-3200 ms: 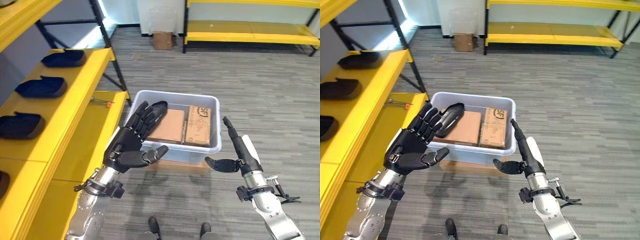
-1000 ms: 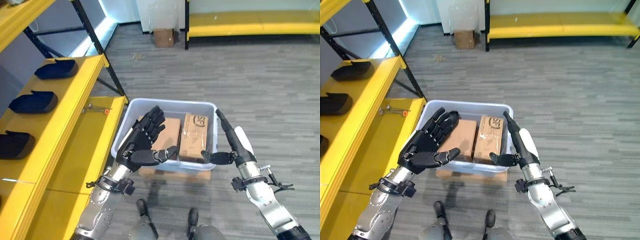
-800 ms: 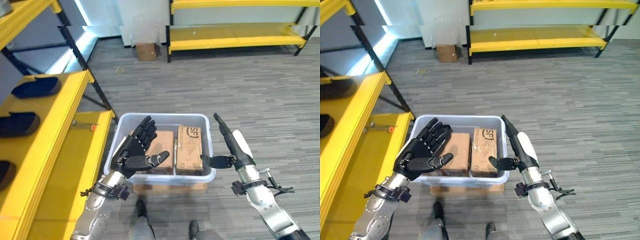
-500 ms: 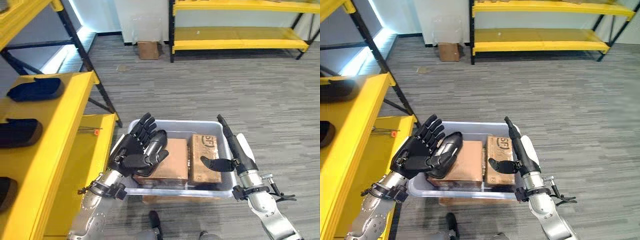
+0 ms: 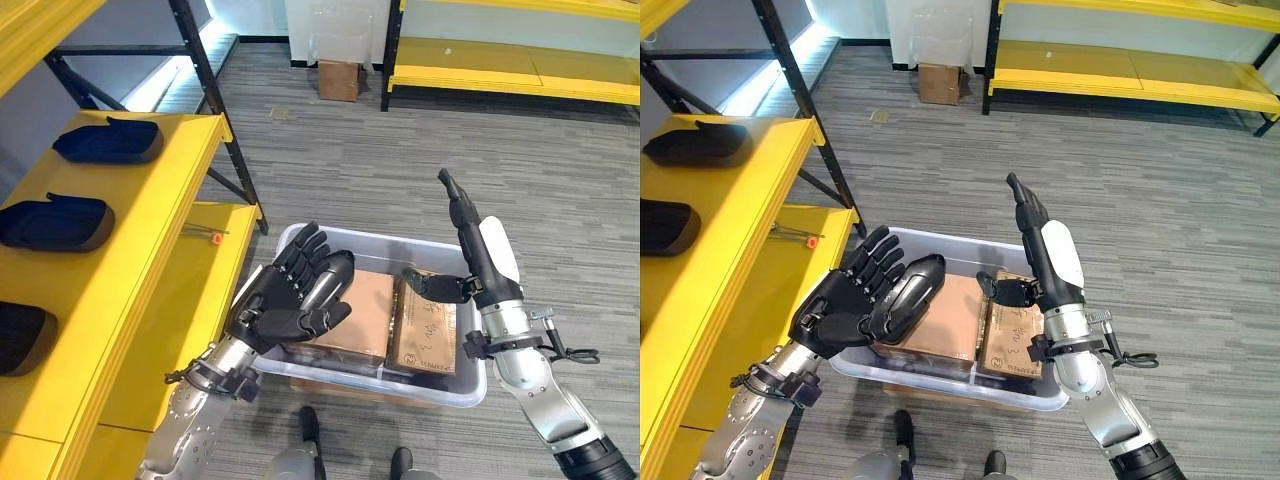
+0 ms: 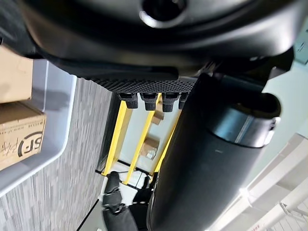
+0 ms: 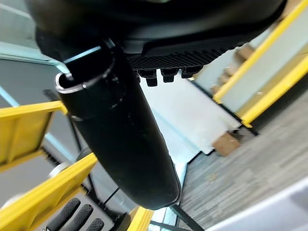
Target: Move parts from the plastic box to the shelf.
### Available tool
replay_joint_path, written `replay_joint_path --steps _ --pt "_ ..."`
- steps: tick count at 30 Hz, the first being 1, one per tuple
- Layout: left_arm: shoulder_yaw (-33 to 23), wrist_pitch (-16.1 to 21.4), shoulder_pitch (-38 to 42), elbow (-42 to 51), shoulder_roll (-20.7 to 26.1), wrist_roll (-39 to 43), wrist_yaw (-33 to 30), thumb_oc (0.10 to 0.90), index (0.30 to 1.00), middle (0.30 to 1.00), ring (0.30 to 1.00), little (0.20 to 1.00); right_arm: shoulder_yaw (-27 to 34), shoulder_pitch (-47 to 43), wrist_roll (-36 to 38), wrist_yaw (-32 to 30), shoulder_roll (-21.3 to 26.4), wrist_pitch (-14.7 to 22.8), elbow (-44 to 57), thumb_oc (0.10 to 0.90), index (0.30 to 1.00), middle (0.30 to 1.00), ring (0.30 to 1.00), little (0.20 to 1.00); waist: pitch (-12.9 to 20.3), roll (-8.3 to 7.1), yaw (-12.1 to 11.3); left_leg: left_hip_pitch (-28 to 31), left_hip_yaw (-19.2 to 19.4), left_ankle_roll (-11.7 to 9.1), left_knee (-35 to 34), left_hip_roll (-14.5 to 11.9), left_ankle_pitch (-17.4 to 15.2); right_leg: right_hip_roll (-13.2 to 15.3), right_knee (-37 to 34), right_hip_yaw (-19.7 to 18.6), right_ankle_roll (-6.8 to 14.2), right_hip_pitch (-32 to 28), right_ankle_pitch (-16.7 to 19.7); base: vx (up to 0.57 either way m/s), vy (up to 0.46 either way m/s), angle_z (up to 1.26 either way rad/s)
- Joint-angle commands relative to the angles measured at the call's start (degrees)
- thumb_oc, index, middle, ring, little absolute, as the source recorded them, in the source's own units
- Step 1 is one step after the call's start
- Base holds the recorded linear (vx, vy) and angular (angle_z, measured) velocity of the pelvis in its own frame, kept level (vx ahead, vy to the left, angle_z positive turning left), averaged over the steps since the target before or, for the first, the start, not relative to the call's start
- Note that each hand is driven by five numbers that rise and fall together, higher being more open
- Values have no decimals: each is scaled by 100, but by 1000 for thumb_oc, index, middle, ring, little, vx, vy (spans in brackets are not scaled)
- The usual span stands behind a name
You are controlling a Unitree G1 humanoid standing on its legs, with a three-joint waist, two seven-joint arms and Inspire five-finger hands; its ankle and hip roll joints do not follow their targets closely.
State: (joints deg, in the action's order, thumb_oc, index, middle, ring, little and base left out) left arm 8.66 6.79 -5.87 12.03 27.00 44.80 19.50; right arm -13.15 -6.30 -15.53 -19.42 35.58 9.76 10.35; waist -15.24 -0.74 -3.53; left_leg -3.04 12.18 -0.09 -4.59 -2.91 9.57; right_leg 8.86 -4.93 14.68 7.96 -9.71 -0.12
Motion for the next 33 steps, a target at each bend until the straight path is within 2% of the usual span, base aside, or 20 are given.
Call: replay_joint_path --steps 1,8,16,19,20,21,22,23,24,25,29,33 --pt "-296 310 401 668 238 250 261 900 1000 1000 1000 1000 65 -816 -211 -131 199 586 492 900 1000 1000 1000 1000 257 -117 -168 37 -67 -368 215 -292 -603 21 361 195 -66 108 -139 33 -12 11" --pt "-344 137 402 685 357 340 395 900 1000 1000 1000 1000 -143 -1140 -465 366 437 778 379 900 1000 1000 1000 1000 256 -183 -354 -36 -165 -357 270 -241 -619 30 343 313 -55 66 -130 22 -5 11" --pt "-310 131 424 662 430 356 552 900 1000 1000 1000 1000 -398 -1389 -580 670 560 976 331 900 1000 1000 1000 1000 234 -233 -465 -77 -259 -323 299 -198 -611 59 404 335 -33 29 -146 44 33 10" --pt "-283 -71 470 618 412 691 555 900 1000 1000 1000 1000 -454 -1411 -756 749 629 972 334 900 1000 1000 1000 1000 237 -255 -486 -134 -262 -264 366 -144 -647 87 534 336 -10 7 -214 40 144 3" --pt "-167 -80 579 525 420 579 780 900 1000 1000 1000 1000 -475 -1391 -605 608 555 808 228 900 1000 1000 1000 1000 240 -284 -465 -204 -175 -91 416 -90 -697 9 1249 386 2 82 -499 -52 210 2" --pt "-25 193 624 505 328 470 542 900 1000 1000 1000 1000 -571 -1339 -727 511 349 979 93 900 1000 1000 1000 1000 38 -189 -272 71 -91 6 339 -106 -755 269 2338 170 113 1115 -36 -58 133 4" --pt "-31 281 648 515 368 466 457 900 1000 1000 1000 1000 -606 -1329 -737 548 274 1014 88 900 1000 1000 1000 1000 -2 -198 -282 89 -41 -45 356 -147 -768 428 1898 314 138 1185 90 -88 -96 -6" --pt "-46 324 670 506 422 405 374 900 1000 1000 1000 1000 -614 -1303 -724 545 253 1062 63 900 1000 1000 1000 1000 -25 -242 -284 90 -21 -74 456 -209 -810 465 1655 359 164 1127 174 -20 -221 -15" --pt "-48 344 681 495 436 377 328 900 1000 1000 1000 1000 -626 -1307 -711 563 258 1067 57 900 1000 1000 1000 1000 -38 -261 -274 100 -14 -83 489 -260 -821 457 1569 348 177 1104 189 -35 -303 -28" --pt "-42 386 730 452 430 294 144 900 1000 1000 1000 1000 -720 -1390 -657 672 284 989 60 900 1000 1000 1000 1000 -49 -308 -256 213 103 -156 446 -435 -774 406 1205 342 204 919 261 -23 -201 -10" --pt "35 453 592 476 379 139 186 900 1000 1000 1000 1000 -691 -1282 -443 804 394 1041 19 900 1000 1000 1000 1000 59 -294 -269 327 162 -301 199 -517 -593 387 792 394 303 608 302 16 -35 -10" --pt "-105 504 336 572 431 274 171 900 1000 1000 1000 1000 -565 -1043 -330 858 553 959 113 900 1000 1000 1000 1000 161 -294 -357 349 122 -357 123 -500 -591 400 570 533 323 326 222 54 -18 -5"
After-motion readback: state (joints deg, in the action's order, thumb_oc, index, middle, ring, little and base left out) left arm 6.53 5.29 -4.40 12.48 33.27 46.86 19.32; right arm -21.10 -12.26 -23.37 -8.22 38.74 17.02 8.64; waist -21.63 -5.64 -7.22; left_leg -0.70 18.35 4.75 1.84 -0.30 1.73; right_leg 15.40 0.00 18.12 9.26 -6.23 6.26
